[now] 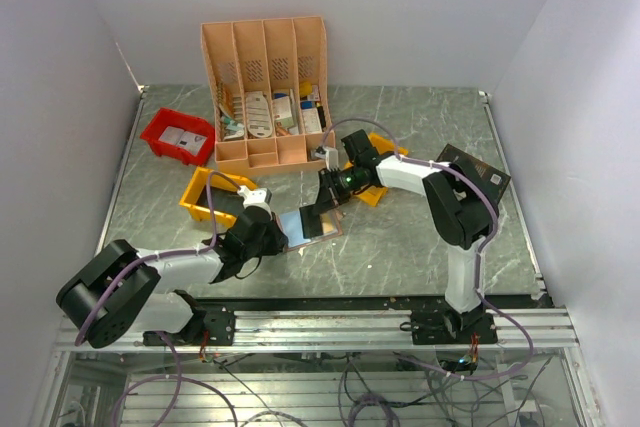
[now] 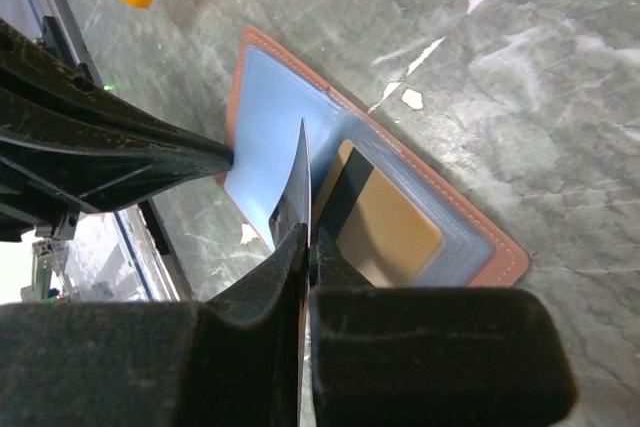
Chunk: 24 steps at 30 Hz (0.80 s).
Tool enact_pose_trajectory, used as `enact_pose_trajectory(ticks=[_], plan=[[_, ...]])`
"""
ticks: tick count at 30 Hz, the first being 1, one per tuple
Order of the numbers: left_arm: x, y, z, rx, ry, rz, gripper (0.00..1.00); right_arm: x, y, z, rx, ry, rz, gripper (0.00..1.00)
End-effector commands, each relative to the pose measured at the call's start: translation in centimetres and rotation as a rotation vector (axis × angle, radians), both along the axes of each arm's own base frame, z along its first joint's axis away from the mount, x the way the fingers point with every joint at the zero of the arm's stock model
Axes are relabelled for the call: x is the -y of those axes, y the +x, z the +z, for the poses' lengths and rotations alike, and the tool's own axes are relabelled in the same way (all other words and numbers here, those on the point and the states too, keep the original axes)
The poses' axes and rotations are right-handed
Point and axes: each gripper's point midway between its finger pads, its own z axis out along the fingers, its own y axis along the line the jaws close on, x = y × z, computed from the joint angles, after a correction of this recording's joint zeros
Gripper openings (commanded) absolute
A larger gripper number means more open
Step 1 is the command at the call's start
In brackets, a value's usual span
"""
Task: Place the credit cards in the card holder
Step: Insert the credit card into the card holder.
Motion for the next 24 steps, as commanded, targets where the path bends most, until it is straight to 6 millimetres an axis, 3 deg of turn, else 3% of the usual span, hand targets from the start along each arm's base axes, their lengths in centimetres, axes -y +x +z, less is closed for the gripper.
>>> enact_pose_trajectory(ticks=[1,6,11,15,24], plan=[[-1.3,-0.4,-1.3,-0.023,0.066,0.009,0.09,0.6,0.4,-1.6,-0.008,-0.062,-0.019,0.0],[-1.2,-0.4,-1.2,-0.023,0.063,0.006,0.09,1.2,0.8,-1.8,0.017,-0.099,-0.046,0.0],[-1.0,-0.4,-1.2,-0.024,0.056,-0.001,0.09,1.6,1.9,1.1,0.089,-0.067,-0.081,0.0],[-1.0,-0.4,-1.2,-0.025,0.056,-0.001,0.09,1.7,2.1,2.0,0.119,-0.059,-0.093,0.0],[-1.0,-0.5,-1.0,-0.023,0.05,-0.001,0.09,1.7,1.4,0.4,0.073,-0.091,-0.082,0.0]])
